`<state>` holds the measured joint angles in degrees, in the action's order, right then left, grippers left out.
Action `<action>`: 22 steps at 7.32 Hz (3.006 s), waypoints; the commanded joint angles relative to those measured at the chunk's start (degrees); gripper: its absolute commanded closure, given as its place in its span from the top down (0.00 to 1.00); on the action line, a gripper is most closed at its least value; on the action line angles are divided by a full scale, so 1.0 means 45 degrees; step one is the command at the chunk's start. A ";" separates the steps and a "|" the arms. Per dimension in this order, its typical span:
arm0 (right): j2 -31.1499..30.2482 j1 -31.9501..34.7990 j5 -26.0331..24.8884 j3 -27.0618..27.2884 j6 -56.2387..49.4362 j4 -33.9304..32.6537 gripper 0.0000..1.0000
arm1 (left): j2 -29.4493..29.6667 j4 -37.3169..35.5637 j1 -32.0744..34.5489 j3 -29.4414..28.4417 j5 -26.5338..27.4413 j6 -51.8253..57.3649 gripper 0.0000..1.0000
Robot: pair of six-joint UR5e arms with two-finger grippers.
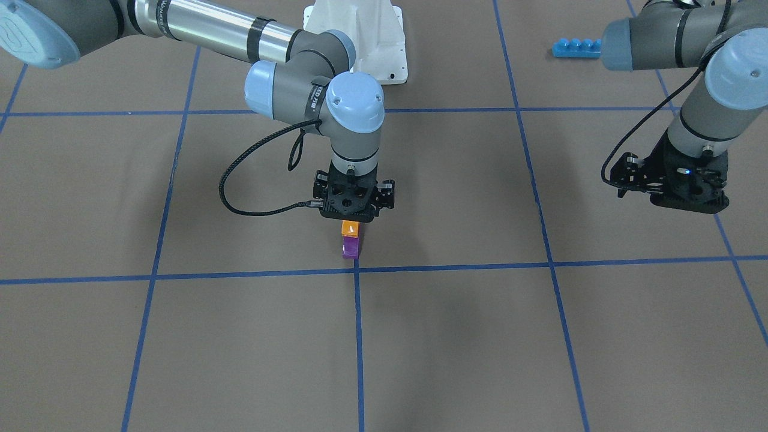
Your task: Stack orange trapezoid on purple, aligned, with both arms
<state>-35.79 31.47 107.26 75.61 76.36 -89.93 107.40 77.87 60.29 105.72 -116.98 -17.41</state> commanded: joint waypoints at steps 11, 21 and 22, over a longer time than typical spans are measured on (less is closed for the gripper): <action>-1.0126 1.0130 0.4953 0.5868 -1.2415 -0.1247 1.00 | -0.4307 0.1170 0.6053 0.0119 -0.3906 0.4494 1.00; -1.1832 1.3807 0.7219 0.3684 -1.8218 -0.1266 1.00 | -0.4980 0.1641 0.6483 -0.1284 -0.3145 0.6621 1.00; -1.1929 1.3962 0.7180 0.3704 -1.8238 -0.1266 1.00 | -0.5077 0.1641 0.6504 -0.1325 -0.3144 0.6623 1.00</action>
<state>-89.08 93.72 139.72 92.15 -5.63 -95.63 84.94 85.23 89.17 100.46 -131.33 11.35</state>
